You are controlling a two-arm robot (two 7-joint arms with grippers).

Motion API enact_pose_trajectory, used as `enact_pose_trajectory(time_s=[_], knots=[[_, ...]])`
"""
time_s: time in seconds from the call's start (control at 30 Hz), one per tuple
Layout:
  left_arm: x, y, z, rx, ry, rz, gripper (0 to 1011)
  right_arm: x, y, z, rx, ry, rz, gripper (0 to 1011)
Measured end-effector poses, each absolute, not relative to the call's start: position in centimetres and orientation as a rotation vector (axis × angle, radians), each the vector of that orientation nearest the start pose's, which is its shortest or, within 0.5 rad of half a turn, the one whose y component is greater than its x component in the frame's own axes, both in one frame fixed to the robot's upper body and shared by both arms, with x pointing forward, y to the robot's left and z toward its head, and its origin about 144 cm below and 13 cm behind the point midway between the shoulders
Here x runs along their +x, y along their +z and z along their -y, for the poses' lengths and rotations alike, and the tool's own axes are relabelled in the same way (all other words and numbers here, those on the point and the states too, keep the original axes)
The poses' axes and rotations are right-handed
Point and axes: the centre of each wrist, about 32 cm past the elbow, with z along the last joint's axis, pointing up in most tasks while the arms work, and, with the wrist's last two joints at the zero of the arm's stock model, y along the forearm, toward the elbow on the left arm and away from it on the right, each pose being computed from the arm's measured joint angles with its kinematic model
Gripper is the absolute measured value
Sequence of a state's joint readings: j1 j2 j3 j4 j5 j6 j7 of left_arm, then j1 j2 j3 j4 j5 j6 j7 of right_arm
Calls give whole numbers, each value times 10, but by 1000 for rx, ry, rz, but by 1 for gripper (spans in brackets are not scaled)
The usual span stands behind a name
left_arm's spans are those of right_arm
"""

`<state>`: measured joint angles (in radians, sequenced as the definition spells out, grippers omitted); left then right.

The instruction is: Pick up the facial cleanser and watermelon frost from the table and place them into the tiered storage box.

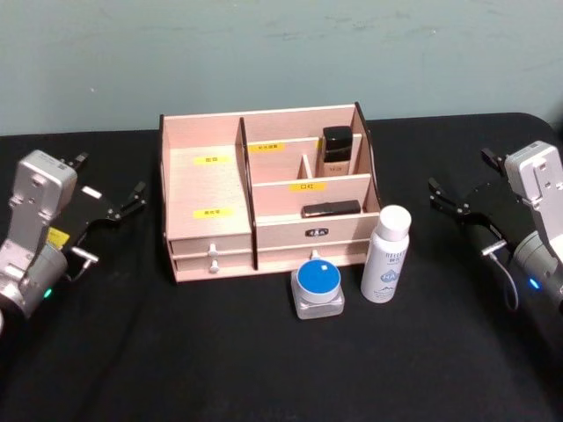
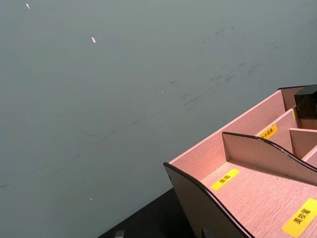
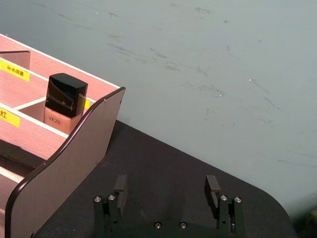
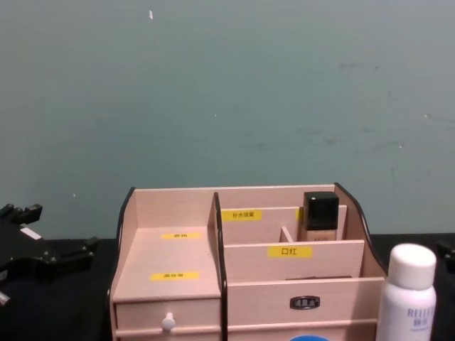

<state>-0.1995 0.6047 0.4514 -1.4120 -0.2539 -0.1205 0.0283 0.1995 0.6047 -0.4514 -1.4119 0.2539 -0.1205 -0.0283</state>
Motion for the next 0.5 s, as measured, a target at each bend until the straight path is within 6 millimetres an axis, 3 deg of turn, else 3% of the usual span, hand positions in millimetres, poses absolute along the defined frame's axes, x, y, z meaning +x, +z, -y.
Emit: enact_pose_trajectory(time_s=[0.5], knots=[[489,1140,-310,304,1248,285,1009,487,1144,315,-276,-1240,271,1000]])
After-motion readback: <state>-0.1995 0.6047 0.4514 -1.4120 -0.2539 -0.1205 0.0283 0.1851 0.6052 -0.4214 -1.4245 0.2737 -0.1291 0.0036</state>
